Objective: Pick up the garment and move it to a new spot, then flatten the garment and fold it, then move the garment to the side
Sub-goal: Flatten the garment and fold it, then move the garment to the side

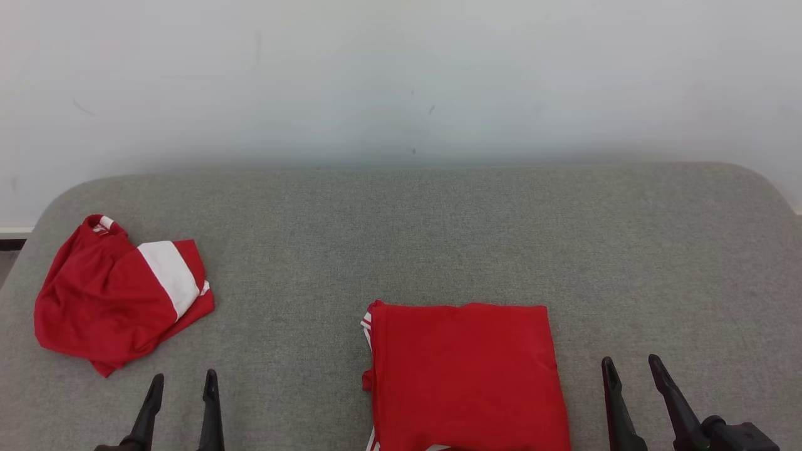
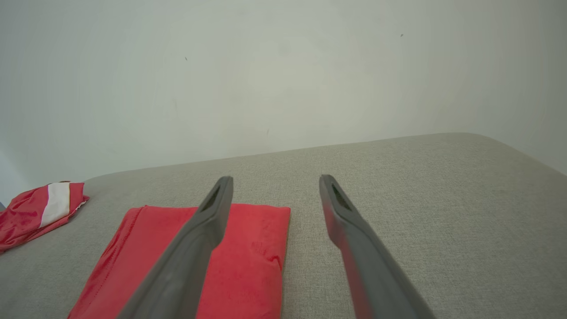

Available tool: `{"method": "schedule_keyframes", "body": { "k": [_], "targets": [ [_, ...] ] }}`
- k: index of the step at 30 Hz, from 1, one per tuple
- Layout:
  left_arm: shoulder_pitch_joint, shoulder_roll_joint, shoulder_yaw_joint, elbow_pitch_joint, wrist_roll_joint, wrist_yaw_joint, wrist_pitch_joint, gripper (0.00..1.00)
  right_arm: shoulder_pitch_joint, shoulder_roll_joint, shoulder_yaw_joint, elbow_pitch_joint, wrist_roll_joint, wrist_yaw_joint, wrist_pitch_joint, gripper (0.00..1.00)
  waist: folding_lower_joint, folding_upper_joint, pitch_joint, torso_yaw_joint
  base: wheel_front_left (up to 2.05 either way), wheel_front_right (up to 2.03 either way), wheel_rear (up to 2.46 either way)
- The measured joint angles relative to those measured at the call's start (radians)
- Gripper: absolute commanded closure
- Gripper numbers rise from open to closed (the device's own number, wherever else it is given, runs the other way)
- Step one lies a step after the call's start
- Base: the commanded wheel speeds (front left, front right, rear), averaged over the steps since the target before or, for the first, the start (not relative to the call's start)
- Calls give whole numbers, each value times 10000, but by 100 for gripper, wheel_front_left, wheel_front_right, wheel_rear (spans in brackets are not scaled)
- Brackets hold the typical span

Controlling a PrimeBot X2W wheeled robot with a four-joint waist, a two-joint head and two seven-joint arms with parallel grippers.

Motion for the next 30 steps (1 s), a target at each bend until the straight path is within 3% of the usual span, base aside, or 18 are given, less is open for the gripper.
{"method": "schedule_keyframes", "body": {
  "k": [18,30],
  "targets": [
    [24,-2,29,-10,-19,10,0,0,-116,6,-10,42,-219,2,171,0,0,0,59,-42,0,0,0],
    [-207,-6,-107,109,-107,8,0,0,-2075,-370,355,1093,-334,2,1145,0,1,1,325,153,0,0,0]
  ]
}}
